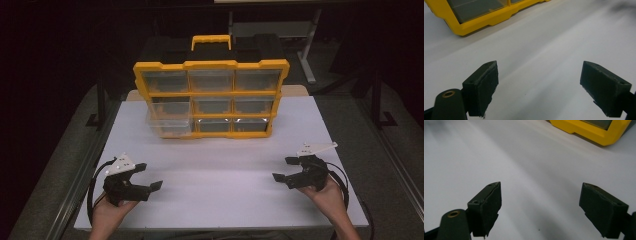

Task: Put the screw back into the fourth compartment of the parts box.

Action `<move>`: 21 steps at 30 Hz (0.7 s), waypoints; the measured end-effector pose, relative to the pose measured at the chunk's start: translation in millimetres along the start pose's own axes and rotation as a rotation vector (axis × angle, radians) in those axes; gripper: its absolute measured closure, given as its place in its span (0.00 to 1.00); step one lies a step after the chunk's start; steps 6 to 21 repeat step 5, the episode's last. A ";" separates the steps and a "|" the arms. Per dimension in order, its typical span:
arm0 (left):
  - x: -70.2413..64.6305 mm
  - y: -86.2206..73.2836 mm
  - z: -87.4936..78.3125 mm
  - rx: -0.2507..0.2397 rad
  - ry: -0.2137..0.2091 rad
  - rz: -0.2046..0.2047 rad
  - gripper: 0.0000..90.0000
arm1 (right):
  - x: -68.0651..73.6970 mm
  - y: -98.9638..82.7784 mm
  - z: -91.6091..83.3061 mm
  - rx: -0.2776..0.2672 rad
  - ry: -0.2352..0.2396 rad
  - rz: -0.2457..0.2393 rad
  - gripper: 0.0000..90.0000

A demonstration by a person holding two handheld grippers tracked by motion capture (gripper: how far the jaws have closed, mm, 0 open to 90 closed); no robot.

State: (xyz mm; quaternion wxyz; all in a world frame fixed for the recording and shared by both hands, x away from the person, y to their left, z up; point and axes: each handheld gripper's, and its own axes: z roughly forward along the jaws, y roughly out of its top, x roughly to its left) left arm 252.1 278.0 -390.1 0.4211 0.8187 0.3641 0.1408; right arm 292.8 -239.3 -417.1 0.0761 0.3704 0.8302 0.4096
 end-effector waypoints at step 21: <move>0.7 -0.8 -0.7 -0.003 0.003 -0.005 0.16 | 1.2 -5.8 0.3 0.004 0.003 0.012 0.18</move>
